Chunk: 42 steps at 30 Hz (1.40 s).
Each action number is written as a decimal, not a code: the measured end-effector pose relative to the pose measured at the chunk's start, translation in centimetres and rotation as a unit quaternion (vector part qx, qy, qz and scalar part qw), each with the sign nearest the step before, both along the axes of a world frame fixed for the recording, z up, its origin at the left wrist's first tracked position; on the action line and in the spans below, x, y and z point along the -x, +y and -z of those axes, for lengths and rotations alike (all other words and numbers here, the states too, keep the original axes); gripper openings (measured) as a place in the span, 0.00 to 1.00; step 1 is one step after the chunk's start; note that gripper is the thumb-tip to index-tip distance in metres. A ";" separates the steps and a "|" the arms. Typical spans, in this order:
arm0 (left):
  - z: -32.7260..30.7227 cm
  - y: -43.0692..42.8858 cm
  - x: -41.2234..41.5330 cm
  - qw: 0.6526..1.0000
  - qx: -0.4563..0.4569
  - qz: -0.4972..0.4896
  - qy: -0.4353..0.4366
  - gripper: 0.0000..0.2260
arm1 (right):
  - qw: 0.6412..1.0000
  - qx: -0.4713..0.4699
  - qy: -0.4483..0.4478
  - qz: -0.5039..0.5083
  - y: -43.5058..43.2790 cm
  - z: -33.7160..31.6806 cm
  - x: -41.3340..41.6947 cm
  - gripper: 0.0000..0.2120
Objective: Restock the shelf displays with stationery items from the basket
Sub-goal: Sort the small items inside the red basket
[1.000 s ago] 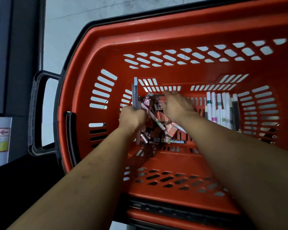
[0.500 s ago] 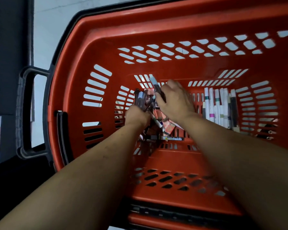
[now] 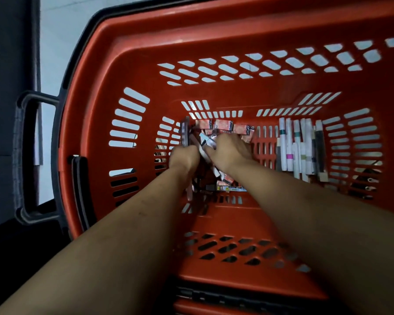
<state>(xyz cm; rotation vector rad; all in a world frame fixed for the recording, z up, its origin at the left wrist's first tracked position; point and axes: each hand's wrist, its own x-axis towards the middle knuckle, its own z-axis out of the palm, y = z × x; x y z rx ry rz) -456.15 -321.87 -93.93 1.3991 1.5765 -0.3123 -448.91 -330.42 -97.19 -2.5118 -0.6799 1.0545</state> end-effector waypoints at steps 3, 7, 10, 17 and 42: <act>-0.1 -0.1 -0.1 1.000 -0.005 0.012 0.003 0.09 | 0.999 0.007 0.019 0.040 0.7 -0.2 0.8 0.11; 0.0 -0.7 0.2 0.998 -0.035 0.045 0.017 0.04 | 0.999 0.028 0.019 0.038 1.1 -0.8 1.1 0.08; 0.4 -0.1 0.5 0.998 -0.040 0.040 0.019 0.06 | 0.996 0.055 0.035 0.055 1.9 -1.3 1.4 0.12; 1.4 0.2 0.3 0.998 0.032 0.052 -0.022 0.07 | 0.978 0.052 0.139 0.146 1.5 -0.8 0.9 0.11; 0.4 -0.6 1.0 0.993 0.024 0.113 0.005 0.14 | 0.886 -0.070 0.408 0.208 -2.5 -0.8 -1.8 0.19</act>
